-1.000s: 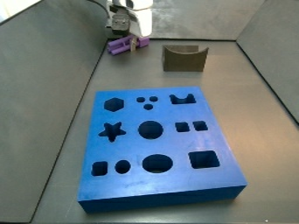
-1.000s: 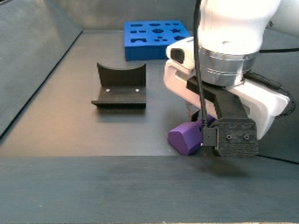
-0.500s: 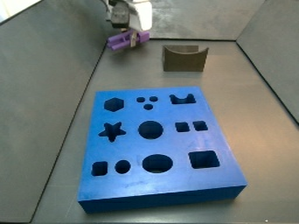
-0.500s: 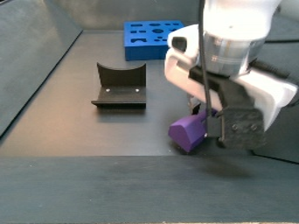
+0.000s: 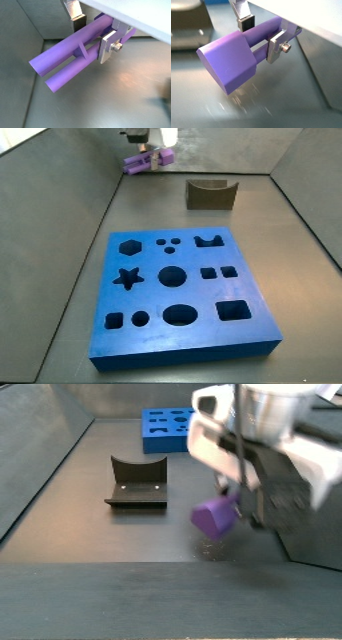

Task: Pick up the 3 prong object. Move up. Rotate the 3 prong object. Place the 3 prong object on the fixture. Regrasp the 3 prong object. Move to above the board. Insert the 3 prong object.
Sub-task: Rotate the 3 prong object.

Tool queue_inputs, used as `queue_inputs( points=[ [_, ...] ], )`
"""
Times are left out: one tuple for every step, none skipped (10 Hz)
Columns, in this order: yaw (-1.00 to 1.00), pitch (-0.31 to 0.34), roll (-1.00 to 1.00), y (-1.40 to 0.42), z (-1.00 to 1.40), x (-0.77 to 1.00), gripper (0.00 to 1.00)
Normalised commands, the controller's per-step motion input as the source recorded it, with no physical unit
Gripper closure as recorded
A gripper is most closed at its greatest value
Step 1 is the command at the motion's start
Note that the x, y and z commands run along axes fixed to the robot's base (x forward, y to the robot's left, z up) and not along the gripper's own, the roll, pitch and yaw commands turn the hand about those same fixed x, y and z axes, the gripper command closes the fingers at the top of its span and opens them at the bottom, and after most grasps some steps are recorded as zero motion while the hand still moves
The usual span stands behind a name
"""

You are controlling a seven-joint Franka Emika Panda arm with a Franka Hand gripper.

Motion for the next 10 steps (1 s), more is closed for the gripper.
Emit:
queue_inputs(
  points=[
    [0.02, 0.059, 0.05, -0.96, 0.63, 0.24, 1.00],
    [0.02, 0.086, 0.08, -0.74, 0.53, 0.14, 1.00],
    [0.03, 0.102, 0.12, -0.47, 0.40, 0.04, 1.00],
    [0.03, 0.090, 0.13, -0.28, 0.30, 0.01, 1.00],
    [0.03, 0.084, 0.13, -0.10, 0.20, -0.01, 1.00],
    [-1.00, 0.000, 0.00, 0.00, 0.00, 0.00, 1.00],
    [-1.00, -0.002, 0.00, 0.02, -0.06, 0.02, 1.00],
    [-1.00, -0.004, -0.01, 0.03, -0.05, 0.02, 1.00],
    [-1.00, -0.005, -0.01, 0.03, -0.04, 0.02, 1.00],
    [-1.00, -0.006, -0.01, 0.02, -0.03, 0.03, 1.00]
  ],
)
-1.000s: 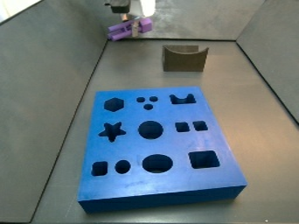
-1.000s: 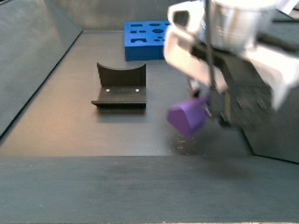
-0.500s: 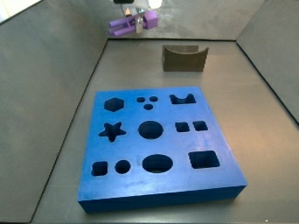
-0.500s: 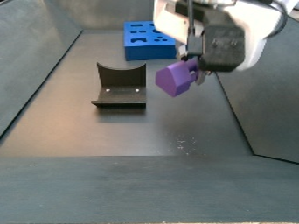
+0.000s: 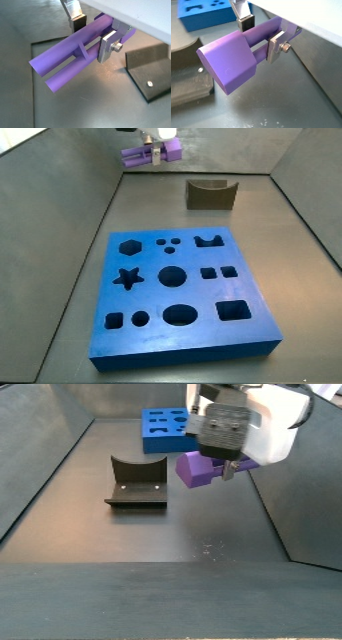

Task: Pick up the 3 prong object. Move up. Rotate the 3 prong object. Place the 3 prong object on the fixture. Regrasp the 3 prong object. Move to above the board. Insert the 3 prong object.
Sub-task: Rotate the 3 prong object.

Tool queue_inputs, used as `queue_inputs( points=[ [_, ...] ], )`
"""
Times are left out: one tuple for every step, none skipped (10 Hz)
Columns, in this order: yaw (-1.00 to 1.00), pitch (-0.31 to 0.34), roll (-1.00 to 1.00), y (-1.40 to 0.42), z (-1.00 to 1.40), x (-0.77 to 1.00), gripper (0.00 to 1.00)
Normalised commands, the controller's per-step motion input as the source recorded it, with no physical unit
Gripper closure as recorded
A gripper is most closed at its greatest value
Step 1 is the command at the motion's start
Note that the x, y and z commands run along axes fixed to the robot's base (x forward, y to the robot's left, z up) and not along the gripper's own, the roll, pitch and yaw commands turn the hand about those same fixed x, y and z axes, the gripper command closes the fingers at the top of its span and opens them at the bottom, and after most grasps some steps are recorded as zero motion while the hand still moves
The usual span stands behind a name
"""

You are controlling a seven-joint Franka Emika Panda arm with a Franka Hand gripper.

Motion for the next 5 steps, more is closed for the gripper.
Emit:
queue_inputs(
  points=[
    [-1.00, -0.006, -0.01, 0.02, -0.03, 0.03, 1.00],
    [-1.00, -0.006, -0.01, 0.02, -0.03, 0.03, 1.00],
    [-1.00, -0.006, -0.01, 0.02, -0.03, 0.03, 1.00],
    [-1.00, -0.007, -0.01, 0.02, -0.02, 0.03, 1.00],
    [-1.00, -0.007, -0.01, 0.02, -0.02, 0.03, 1.00]
  ],
)
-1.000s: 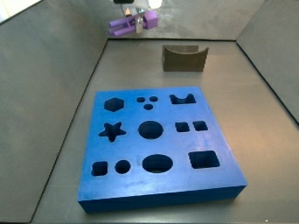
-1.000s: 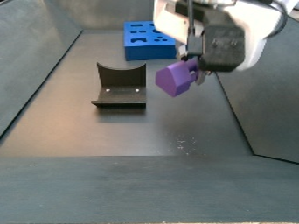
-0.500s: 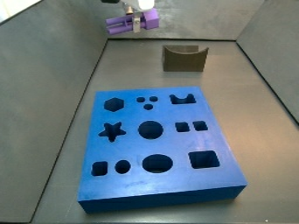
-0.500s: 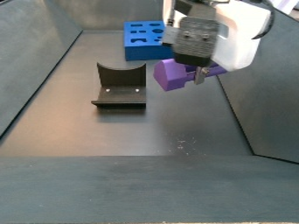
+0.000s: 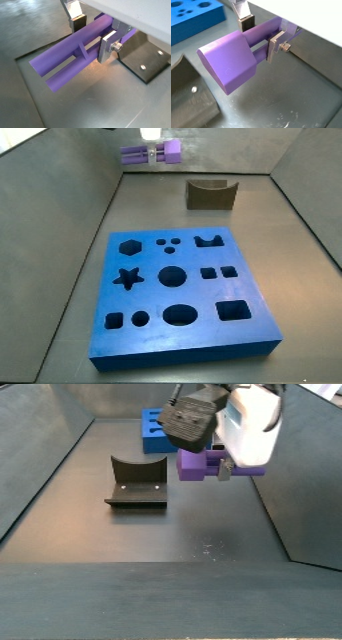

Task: Pick up the 3 prong object. Move up. Rotate the 3 prong object. Place the 3 prong object on the fixture. Regrasp the 3 prong object. Move to above the board. Insert the 3 prong object.
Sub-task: Rotate the 3 prong object.

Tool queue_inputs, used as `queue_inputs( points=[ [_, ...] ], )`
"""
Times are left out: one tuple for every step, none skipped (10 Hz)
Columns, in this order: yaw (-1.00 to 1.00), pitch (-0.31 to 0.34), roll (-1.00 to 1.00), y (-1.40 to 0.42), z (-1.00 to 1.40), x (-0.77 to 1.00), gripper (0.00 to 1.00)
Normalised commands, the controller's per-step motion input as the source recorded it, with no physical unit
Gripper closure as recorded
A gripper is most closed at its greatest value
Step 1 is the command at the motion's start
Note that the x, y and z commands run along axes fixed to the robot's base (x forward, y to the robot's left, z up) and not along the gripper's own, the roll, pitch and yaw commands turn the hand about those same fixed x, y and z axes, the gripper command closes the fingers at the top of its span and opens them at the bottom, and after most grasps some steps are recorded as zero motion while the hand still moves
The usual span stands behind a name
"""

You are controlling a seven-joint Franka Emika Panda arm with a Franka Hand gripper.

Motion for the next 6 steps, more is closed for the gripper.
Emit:
queue_inputs(
  points=[
    [-1.00, -0.008, -0.01, 0.02, -0.02, 0.03, 1.00],
    [-1.00, -0.008, -0.01, 0.02, -0.02, 0.03, 1.00],
    [-1.00, -0.008, -0.01, 0.02, -0.02, 0.03, 1.00],
    [-1.00, -0.009, -0.01, 0.02, -0.02, 0.03, 1.00],
    [-1.00, -0.009, -0.01, 0.02, -0.02, 0.03, 1.00],
    [-1.00, -0.009, -0.01, 0.02, -0.02, 0.03, 1.00]
  ],
)
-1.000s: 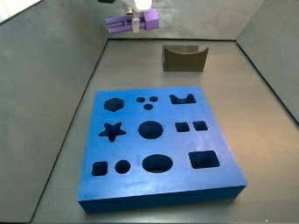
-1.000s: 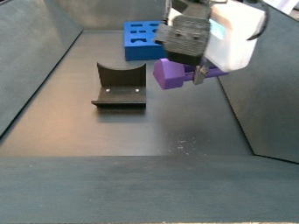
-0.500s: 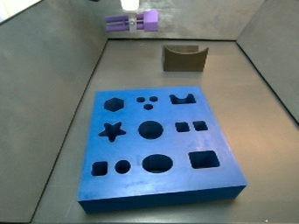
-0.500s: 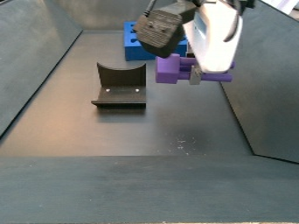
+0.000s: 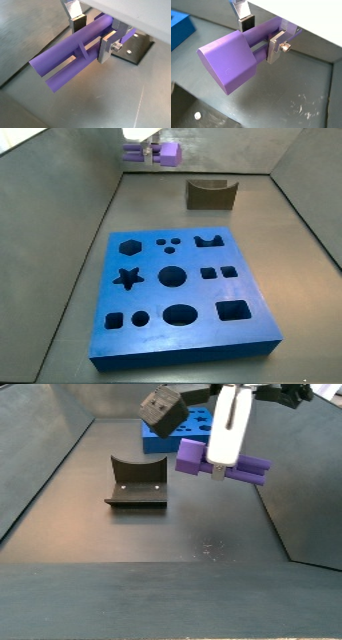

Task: Pick up the 3 prong object. Move up. Rotate the 3 prong object. Place the 3 prong object on the fixture. Regrasp the 3 prong object. Move to above the board. Insert the 3 prong object.
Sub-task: Rotate the 3 prong object.

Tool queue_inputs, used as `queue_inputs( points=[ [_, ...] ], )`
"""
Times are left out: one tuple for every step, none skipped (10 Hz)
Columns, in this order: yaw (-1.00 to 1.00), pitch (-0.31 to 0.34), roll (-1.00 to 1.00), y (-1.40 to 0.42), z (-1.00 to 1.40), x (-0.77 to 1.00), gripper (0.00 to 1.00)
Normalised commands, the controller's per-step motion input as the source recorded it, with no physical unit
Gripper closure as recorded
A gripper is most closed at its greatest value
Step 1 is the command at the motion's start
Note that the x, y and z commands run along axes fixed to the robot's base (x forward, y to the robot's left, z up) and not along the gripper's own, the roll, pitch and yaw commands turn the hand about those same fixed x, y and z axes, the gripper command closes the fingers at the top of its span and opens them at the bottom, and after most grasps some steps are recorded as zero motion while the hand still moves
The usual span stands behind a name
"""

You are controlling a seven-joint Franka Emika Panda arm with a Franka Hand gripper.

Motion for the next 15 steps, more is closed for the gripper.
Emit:
queue_inputs(
  points=[
    [-1.00, -0.010, -0.01, 0.02, -0.02, 0.03, 1.00],
    [-1.00, -0.010, -0.01, 0.02, -0.02, 0.03, 1.00],
    [-1.00, -0.011, -0.01, 0.02, -0.02, 0.03, 1.00],
    [-1.00, -0.012, -0.01, 0.02, -0.02, 0.03, 1.00],
    [-1.00, -0.012, -0.01, 0.02, -0.02, 0.03, 1.00],
    [-1.00, -0.013, -0.02, 0.02, -0.02, 0.03, 1.00],
    [-1.00, -0.014, -0.02, 0.02, -0.02, 0.03, 1.00],
    [-1.00, -0.016, -0.02, 0.02, -0.02, 0.03, 1.00],
    [-1.00, -0.017, -0.02, 0.02, -0.02, 0.03, 1.00],
    [-1.00, -0.019, -0.02, 0.02, -0.02, 0.03, 1.00],
    [-1.00, -0.021, -0.02, 0.02, -0.02, 0.03, 1.00],
    [-1.00, -0.024, -0.03, 0.02, -0.02, 0.03, 1.00],
    [-1.00, -0.026, -0.03, 0.02, -0.02, 0.03, 1.00],
    [-1.00, -0.031, -0.04, 0.02, -0.02, 0.03, 1.00],
    [-1.00, -0.039, -0.05, 0.02, -0.02, 0.03, 1.00]
  ],
)
